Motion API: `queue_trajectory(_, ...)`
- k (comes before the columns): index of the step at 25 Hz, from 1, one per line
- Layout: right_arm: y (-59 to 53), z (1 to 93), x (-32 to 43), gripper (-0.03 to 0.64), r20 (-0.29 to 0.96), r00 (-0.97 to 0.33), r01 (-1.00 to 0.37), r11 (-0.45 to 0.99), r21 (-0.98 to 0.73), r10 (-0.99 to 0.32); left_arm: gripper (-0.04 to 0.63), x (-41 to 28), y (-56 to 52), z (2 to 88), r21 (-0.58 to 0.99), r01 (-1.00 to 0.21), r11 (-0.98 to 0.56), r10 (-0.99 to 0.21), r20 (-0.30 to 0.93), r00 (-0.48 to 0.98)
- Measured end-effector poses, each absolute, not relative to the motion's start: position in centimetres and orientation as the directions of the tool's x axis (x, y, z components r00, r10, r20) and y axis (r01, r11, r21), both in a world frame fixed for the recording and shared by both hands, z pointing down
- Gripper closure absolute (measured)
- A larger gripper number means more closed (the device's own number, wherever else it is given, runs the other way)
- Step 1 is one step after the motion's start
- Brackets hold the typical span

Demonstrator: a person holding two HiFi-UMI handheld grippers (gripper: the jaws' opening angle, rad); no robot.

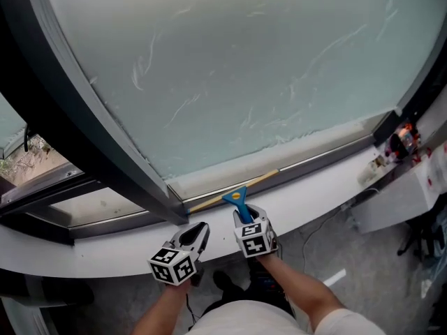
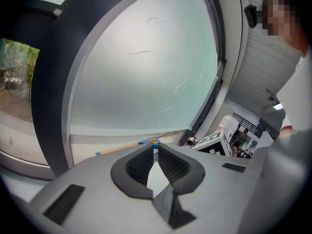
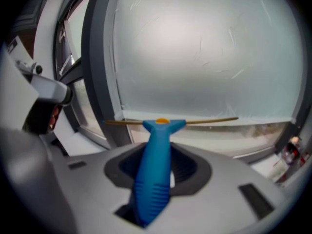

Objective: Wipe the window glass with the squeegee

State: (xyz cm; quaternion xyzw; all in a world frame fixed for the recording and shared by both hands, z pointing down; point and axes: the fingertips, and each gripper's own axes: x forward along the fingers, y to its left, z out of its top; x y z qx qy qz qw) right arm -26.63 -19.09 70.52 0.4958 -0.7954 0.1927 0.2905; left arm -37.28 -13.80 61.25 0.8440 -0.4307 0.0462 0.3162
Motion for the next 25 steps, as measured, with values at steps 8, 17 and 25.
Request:
queue_trajectory(8, -17.0, 64.6, -22.7, 0.466, 0.604, -0.35, -0.91, 0.414, -0.037, -0.716, 0.543, -34.9, -12.3, 57.9, 0.464, -0.735, -0.494, -0.691, 0.303, 0.656)
queue_trajectory(17, -17.4, 59.2, -16.0, 0.466, 0.553, -0.347, -0.906, 0.423, 0.011, -0.757, 0.543, -30.1, -12.4, 53.0, 0.412, -0.753, -0.514, -0.74, 0.232, 0.631)
queue_trajectory(25, -17.9, 56.1, -7.2, 0.466, 0.544, -0.39, -0.88, 0.475, 0.018, -0.743, 0.543, -20.7, -12.4, 50.6, 0.421, -0.775, -0.471, -0.797, 0.174, 0.578)
